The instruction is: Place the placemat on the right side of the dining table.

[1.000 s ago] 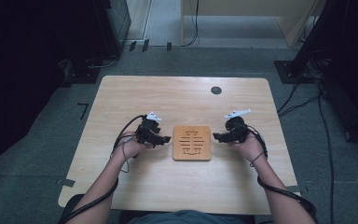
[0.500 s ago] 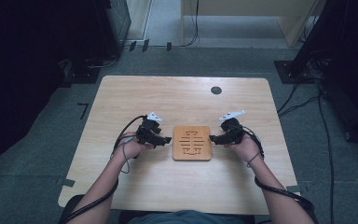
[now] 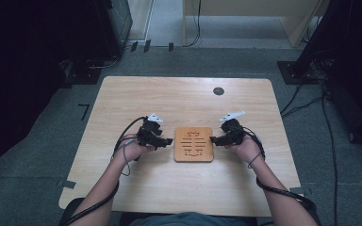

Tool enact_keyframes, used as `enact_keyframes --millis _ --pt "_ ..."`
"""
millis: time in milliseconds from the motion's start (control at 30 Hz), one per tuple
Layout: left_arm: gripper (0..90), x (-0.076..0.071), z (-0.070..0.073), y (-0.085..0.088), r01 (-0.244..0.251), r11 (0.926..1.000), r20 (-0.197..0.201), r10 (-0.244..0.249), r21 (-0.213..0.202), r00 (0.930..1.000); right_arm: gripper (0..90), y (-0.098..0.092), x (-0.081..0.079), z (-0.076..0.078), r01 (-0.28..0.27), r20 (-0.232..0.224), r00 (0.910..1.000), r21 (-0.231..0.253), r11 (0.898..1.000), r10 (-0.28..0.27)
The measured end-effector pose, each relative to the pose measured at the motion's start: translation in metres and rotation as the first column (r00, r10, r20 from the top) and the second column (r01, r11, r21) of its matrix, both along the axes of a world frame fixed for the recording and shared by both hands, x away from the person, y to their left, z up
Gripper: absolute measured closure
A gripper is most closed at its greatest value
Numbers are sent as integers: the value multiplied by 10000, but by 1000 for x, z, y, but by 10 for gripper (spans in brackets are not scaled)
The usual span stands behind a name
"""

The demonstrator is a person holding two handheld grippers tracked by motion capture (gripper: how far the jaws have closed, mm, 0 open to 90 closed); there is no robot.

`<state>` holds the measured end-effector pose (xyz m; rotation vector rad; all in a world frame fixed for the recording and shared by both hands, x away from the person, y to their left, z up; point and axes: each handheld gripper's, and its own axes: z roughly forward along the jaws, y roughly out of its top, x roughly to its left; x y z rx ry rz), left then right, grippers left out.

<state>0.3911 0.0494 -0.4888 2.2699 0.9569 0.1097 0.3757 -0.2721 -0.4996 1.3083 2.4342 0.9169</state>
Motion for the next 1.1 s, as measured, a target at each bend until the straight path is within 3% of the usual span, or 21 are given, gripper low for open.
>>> enact_keyframes --millis 167,733,1100 --pt "315 0 2 0 -148 9999 -171 147 -73 9997 259 2 1 0 -90 9 10000 -18 10000 90" --pt "321 -5 4 -1 -65 10000 -114 65 -66 9999 256 8 3 0 -181 -26 9998 2 9998 181" --pt "420 -8 7 -2 34 10000 -73 -35 -91 10000 260 16 4 0 -254 136 9996 -78 9996 255"
